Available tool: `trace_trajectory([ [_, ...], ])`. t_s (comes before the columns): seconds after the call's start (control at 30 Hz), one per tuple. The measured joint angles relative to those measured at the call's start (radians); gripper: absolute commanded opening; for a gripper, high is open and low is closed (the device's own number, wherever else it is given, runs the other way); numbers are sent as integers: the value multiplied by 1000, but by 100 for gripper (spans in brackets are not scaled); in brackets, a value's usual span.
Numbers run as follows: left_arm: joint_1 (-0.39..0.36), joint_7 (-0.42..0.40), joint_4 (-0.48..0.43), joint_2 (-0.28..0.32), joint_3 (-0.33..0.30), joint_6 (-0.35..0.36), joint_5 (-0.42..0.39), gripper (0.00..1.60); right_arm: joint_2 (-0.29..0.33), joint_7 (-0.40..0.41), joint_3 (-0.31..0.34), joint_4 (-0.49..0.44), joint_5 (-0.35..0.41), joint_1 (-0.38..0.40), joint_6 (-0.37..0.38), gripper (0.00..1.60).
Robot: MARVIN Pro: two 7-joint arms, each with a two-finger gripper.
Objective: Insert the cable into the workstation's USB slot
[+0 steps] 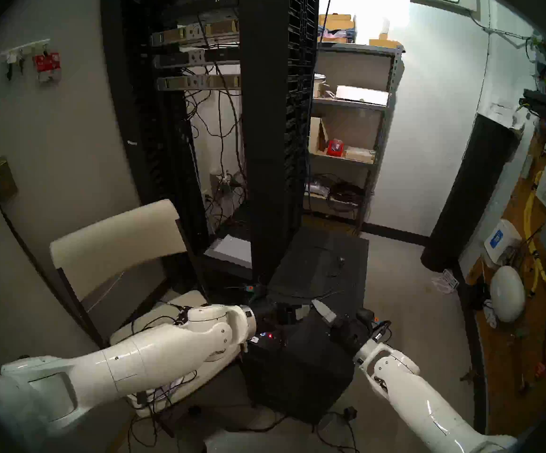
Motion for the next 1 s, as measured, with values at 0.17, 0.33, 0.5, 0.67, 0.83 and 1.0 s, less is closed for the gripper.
trace_trajectory([
  [0.17,26,3,-59,30,25,-87,154,160,-6,-29,4,-13,-7,0,-15,0],
  [0.33,54,18,-105,64,47,-166,302,160,-11,-57,7,-23,-19,0,-30,0],
  [0.5,77,53,-129,96,67,-251,463,143,-15,-86,5,-34,-43,0,-42,0],
  [0.67,92,104,-135,110,80,-328,618,147,-20,-114,-7,-50,-67,0,-51,0],
  [0.83,103,163,-135,106,97,-408,775,144,-25,-143,-20,-71,-88,-1,-59,0],
  [1.0,113,238,-111,81,121,-491,931,120,-27,-176,-32,-98,-109,-8,-67,0],
])
